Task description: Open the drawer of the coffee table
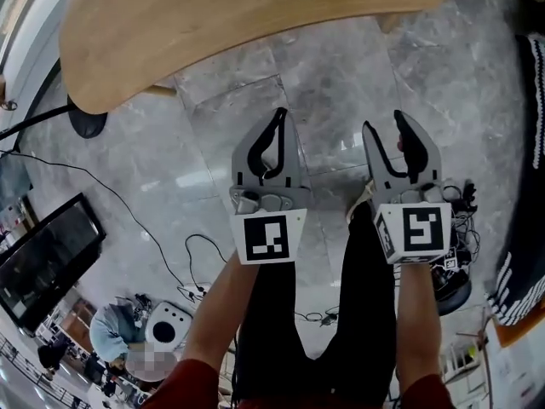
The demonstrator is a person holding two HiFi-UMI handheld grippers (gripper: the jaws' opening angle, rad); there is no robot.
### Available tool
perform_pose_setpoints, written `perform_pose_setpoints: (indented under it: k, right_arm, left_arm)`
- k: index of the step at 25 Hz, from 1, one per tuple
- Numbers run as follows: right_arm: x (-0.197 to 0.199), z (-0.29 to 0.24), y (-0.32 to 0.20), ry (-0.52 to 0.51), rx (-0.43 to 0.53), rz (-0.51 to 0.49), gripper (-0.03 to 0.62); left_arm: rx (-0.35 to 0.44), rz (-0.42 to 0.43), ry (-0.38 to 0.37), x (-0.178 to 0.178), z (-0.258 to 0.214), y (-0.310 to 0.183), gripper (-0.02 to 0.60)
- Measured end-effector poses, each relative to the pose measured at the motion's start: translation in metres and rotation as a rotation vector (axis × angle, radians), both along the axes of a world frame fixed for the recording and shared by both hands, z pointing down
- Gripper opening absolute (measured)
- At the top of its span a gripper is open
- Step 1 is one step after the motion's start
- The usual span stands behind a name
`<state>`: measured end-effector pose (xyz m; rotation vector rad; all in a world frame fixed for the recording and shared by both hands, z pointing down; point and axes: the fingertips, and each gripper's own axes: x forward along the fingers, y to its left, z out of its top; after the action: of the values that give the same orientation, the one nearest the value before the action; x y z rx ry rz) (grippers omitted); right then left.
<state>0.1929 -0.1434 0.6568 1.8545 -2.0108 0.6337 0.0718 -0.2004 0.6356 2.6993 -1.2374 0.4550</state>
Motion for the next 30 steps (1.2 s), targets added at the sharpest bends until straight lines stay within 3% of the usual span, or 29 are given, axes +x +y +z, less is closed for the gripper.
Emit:
perform_pose_setpoints:
  k: [10,19,30]
  right_arm:
    - [-0.01,0.096,-0.012,-0.005,-0.004,-0.011,0.193]
    - [-0.016,0.126,-0.028,-0.016,-0.024,-0.022,0.193]
    - [-0.019,0.16,-0.046,-0.273,-0.053,0.111,0.193]
  left_arm:
    - [-0.004,0.012,-0.036,-0.005,0.102,-0.006,0.006]
    - [-0.032,0.0,-0.041,-0.009,0.136,-0.012,0.006]
    - [-0.056,0.004,-0.049,-0.014,0.152,-0.027,0.006]
